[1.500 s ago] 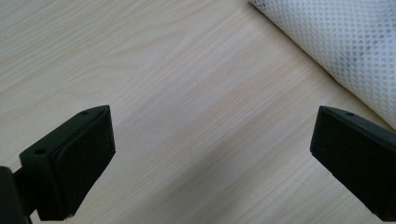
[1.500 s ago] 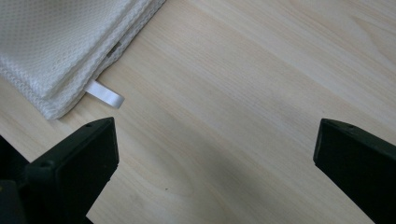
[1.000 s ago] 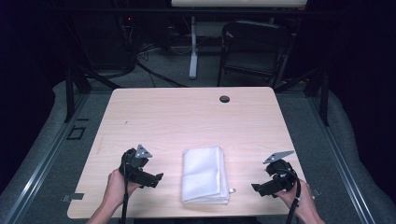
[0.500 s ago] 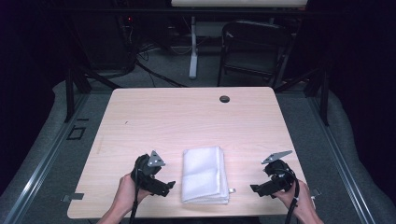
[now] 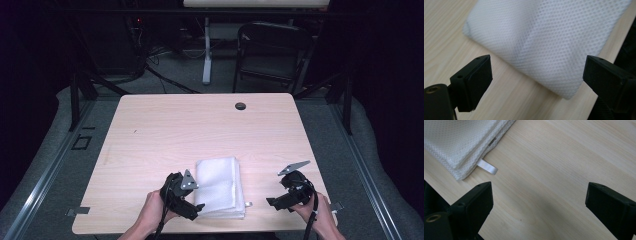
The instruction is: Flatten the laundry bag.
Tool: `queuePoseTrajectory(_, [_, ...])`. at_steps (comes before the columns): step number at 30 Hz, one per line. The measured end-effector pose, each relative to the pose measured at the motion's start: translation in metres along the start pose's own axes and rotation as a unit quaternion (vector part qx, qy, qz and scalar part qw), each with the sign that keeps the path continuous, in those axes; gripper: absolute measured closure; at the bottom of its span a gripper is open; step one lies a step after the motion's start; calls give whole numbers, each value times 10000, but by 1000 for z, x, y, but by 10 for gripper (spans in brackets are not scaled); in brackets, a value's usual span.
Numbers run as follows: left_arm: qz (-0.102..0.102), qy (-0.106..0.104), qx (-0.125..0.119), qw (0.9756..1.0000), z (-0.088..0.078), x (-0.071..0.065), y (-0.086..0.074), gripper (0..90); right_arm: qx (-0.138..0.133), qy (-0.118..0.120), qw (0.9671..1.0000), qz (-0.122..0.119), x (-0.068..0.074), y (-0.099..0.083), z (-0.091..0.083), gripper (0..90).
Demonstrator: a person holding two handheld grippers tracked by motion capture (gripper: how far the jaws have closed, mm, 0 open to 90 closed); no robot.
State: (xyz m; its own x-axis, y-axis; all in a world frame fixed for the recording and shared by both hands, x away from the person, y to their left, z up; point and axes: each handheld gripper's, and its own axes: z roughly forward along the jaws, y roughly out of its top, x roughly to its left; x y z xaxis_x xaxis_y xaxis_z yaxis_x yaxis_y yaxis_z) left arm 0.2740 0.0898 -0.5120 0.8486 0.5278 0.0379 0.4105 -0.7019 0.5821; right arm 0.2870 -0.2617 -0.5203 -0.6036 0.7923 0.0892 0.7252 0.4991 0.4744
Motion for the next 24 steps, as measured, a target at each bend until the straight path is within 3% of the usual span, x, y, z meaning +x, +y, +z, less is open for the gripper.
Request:
queuePoseTrajectory(9, [286, -242, 58, 9993, 12, -13, 15, 90, 61, -6, 10000, -45, 1, 0, 0, 90])
queuePoseTrajectory(17, [595, -485, 205, 9968, 33, -30, 31, 113, 27, 19, 10000, -23, 0, -1, 0, 95])
queuePoseTrajectory(21, [668, -519, 208, 9962, 39, -33, 36, 125, -58, 53, 9999, 67, 1, -1, 2, 98])
queuePoseTrajectory(24, [723, -536, 192, 9958, 43, -35, 42, 145, 58, 34, 10000, -4, 0, -1, 1, 101])
